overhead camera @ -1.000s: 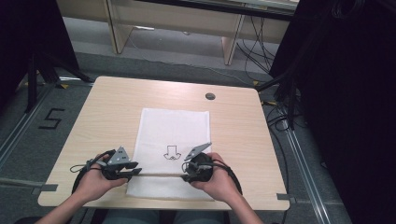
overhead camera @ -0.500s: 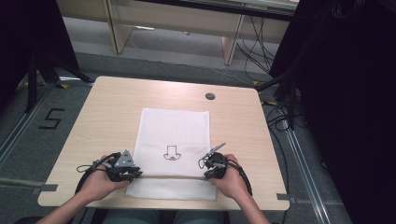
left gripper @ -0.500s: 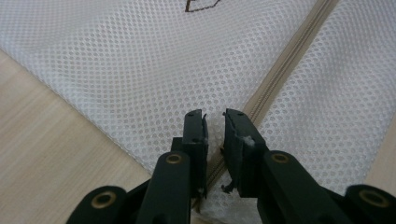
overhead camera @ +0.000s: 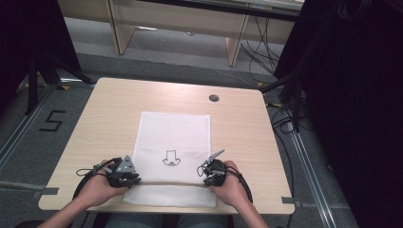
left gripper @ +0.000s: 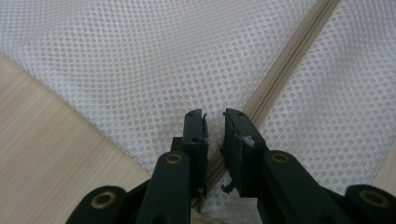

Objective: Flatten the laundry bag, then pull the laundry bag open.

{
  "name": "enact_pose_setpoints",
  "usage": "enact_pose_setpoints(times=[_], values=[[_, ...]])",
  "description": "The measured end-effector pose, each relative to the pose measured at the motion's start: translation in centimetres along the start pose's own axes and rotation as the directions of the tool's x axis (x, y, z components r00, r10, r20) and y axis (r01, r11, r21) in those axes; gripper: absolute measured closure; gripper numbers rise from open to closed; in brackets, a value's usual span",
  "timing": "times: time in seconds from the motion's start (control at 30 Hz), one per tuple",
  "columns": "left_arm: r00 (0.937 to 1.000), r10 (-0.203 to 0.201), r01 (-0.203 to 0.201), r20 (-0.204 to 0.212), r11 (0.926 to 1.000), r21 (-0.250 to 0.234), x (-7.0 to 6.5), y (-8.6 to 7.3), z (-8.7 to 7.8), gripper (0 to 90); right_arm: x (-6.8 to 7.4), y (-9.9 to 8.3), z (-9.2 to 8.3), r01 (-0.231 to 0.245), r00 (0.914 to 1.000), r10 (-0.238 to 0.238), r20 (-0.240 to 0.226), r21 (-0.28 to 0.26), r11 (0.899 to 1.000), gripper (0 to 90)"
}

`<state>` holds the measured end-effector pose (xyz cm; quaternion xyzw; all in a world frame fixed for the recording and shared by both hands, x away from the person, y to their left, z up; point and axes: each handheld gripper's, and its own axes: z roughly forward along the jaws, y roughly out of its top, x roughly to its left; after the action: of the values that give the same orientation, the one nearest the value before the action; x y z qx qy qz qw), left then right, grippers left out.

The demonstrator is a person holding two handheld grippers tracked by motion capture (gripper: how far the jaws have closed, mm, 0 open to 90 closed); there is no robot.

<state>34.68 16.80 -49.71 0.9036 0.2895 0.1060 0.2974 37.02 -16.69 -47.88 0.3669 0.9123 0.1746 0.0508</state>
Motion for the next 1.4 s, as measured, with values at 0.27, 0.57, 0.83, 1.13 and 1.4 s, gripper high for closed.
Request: enact_pose_setpoints(times=[0.27, 0.57, 0.83, 1.13, 1.4], values=[[0.9999, -0.007, 0.007, -0.015, 1.0000, 0.004, 0.0, -0.3, -0.3, 77.3, 0.5, -0.1, 0.0, 0.011, 0.9999, -0.011, -0.007, -0.005, 1.000, 90.0], [0.9987, -0.051, 0.050, -0.008, 0.9945, -0.092, 0.1, 0.1, -0.5, 71.9, 0.2, -0.4, -1.4, -0.064, 0.9978, 0.066, 0.012, -0.101, 0.993, 86.5], [0.9983, -0.057, 0.055, -0.015, 0.9901, -0.129, 0.3, 0.3, -0.4, 67.4, -1.0, -0.8, -2.2, -0.089, 0.9947, 0.097, 0.035, -0.179, 0.980, 84.9], [0.9981, -0.058, 0.053, -0.021, 0.9848, -0.165, 0.5, 0.3, -0.5, 61.2, -0.9, -0.7, -2.6, -0.114, 0.9924, 0.120, 0.025, -0.169, 0.979, 85.0], [0.9990, -0.045, 0.046, 0.010, 0.9816, -0.186, 0.4, 1.1, 0.0, 50.4, -0.9, -1.0, -2.4, -0.121, 0.9921, 0.124, 0.019, -0.121, 0.985, 85.7]])
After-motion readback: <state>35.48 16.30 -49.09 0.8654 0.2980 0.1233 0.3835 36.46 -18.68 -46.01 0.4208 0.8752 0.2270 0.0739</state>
